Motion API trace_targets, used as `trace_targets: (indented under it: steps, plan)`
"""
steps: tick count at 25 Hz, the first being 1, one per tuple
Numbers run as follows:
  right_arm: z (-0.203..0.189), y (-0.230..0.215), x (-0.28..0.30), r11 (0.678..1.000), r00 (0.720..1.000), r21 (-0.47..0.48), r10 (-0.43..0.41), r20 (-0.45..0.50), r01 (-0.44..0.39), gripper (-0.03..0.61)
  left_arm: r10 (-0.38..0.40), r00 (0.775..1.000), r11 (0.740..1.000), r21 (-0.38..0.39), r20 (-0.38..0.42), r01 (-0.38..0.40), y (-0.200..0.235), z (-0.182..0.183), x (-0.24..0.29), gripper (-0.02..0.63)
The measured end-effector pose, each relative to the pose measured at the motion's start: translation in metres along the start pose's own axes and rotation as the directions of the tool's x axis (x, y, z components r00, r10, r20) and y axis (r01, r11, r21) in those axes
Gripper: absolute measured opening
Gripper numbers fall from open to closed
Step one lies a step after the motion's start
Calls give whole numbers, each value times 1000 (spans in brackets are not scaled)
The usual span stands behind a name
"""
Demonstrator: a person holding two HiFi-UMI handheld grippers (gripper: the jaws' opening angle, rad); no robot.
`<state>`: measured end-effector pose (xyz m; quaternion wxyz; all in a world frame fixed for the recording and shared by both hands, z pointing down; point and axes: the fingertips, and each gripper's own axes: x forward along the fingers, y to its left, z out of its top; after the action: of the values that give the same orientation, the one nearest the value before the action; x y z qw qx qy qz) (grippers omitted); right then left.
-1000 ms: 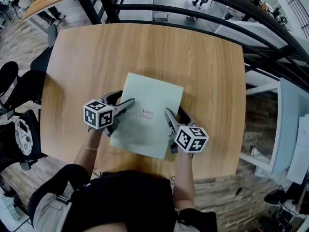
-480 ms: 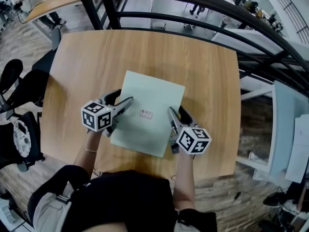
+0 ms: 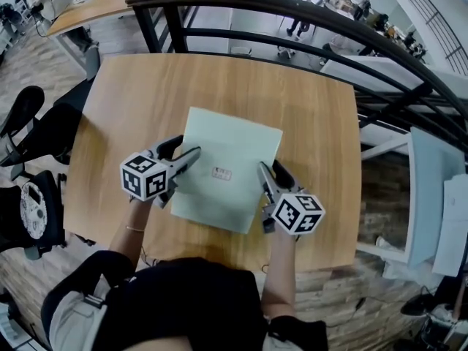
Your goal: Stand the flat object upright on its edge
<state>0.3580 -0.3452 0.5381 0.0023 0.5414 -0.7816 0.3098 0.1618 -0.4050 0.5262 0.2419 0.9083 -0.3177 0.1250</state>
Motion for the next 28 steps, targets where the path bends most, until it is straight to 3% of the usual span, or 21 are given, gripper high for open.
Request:
trace_targets:
  steps: [28]
  plan:
    - [107, 16, 13, 984, 990, -175, 44, 131, -21, 176, 47, 984, 988, 134, 170, -71, -7, 102, 4, 264]
